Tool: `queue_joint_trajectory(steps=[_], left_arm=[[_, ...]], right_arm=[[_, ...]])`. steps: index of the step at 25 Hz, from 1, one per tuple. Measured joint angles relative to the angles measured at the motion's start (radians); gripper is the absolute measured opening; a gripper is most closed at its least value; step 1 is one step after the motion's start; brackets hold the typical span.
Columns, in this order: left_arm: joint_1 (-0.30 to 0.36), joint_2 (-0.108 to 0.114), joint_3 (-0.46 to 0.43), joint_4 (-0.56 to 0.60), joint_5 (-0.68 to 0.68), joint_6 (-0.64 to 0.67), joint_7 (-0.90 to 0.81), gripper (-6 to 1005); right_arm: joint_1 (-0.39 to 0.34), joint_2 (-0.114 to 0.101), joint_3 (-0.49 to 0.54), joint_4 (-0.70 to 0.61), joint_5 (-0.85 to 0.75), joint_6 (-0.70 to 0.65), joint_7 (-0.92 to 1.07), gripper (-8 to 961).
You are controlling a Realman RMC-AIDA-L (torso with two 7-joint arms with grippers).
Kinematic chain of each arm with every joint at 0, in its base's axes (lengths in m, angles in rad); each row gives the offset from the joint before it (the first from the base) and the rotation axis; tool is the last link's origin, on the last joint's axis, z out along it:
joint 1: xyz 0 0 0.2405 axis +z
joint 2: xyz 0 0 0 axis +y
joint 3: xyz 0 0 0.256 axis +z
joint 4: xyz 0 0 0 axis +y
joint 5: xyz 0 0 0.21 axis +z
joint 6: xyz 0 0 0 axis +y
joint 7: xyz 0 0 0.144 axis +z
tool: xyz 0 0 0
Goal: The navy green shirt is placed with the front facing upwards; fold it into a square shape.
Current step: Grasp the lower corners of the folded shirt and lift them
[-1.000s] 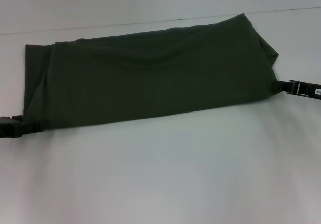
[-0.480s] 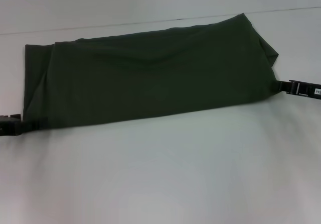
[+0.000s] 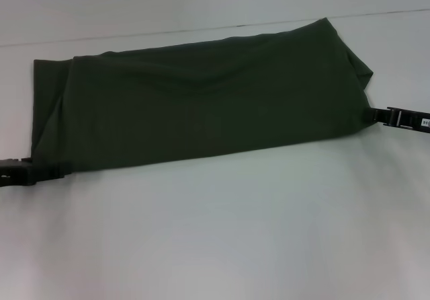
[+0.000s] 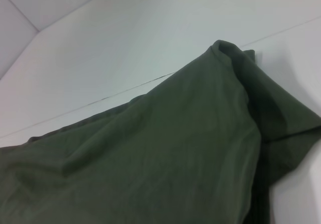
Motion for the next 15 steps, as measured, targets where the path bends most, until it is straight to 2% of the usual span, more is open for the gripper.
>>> queue_joint_trajectory(steps=[10, 15], left_arm=[[-0.020, 0.001, 0.005, -0.006, -0.006, 0.061, 0.008, 936], [-0.023, -0.001, 0.006, -0.007, -0.006, 0.049, 0.010, 936]], right_arm=[[0.000, 0.000, 0.000, -0.001, 0.000, 0.002, 0.000, 14], [-0.003, 0.000, 0.000, -0.001, 0.000, 0.003, 0.000, 14]])
